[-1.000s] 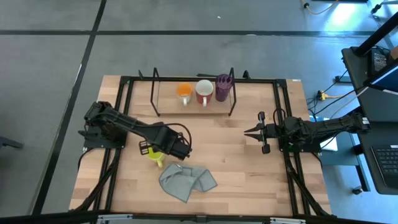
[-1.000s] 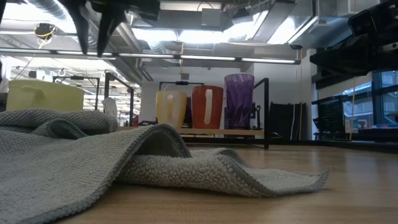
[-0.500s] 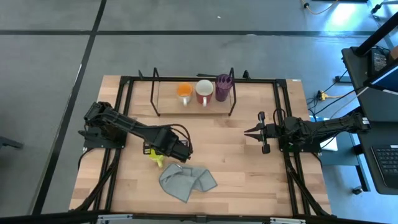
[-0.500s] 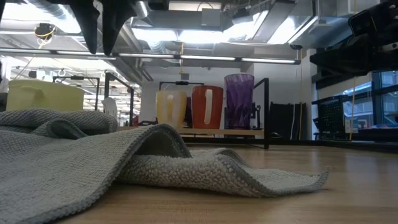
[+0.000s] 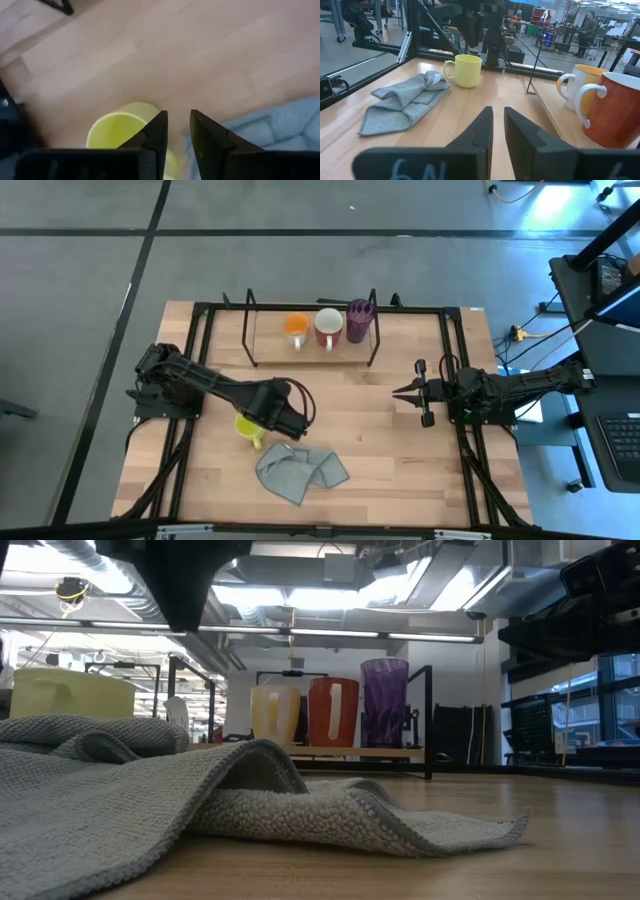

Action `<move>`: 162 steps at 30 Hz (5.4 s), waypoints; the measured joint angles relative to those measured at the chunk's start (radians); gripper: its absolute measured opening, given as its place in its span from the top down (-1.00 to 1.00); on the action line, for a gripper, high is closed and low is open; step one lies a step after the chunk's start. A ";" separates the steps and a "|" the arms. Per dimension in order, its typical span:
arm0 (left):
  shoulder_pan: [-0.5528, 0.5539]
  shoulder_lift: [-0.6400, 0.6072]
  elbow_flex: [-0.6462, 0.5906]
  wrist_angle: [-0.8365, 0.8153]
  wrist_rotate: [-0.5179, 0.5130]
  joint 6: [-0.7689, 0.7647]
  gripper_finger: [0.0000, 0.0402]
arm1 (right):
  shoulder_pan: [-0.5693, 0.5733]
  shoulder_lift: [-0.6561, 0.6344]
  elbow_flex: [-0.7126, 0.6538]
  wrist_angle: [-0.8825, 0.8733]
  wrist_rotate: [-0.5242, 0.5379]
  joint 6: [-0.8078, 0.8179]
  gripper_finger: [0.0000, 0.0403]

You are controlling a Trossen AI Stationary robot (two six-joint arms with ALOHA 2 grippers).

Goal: Stack small to large cups/mugs on shelf
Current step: Put the yellow-green mug on the shelf

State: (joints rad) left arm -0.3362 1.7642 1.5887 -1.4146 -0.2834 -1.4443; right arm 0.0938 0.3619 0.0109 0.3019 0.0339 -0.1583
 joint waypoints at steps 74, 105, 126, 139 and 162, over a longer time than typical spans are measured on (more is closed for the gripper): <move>-0.183 -0.030 -0.277 -0.039 0.165 -0.991 0.61 | 0.000 0.000 0.000 0.000 0.000 0.000 0.76; -0.181 -0.734 -0.709 0.138 0.091 -0.836 0.61 | 0.000 0.000 0.000 0.000 0.000 0.000 0.76; -0.180 -0.716 -0.767 0.297 0.078 -0.707 0.61 | 0.000 0.000 0.000 0.000 0.000 0.000 0.76; -0.257 -0.620 -0.767 0.391 0.085 -0.846 0.61 | 0.000 0.000 0.000 0.000 0.000 0.000 0.76; -0.185 -0.494 -0.767 0.412 0.022 -0.840 0.71 | 0.000 0.000 0.000 0.000 0.000 0.000 0.76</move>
State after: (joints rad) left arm -0.5216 1.2705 0.8219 -1.0023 -0.2613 -2.2839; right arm 0.0937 0.3622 0.0109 0.3019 0.0338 -0.1581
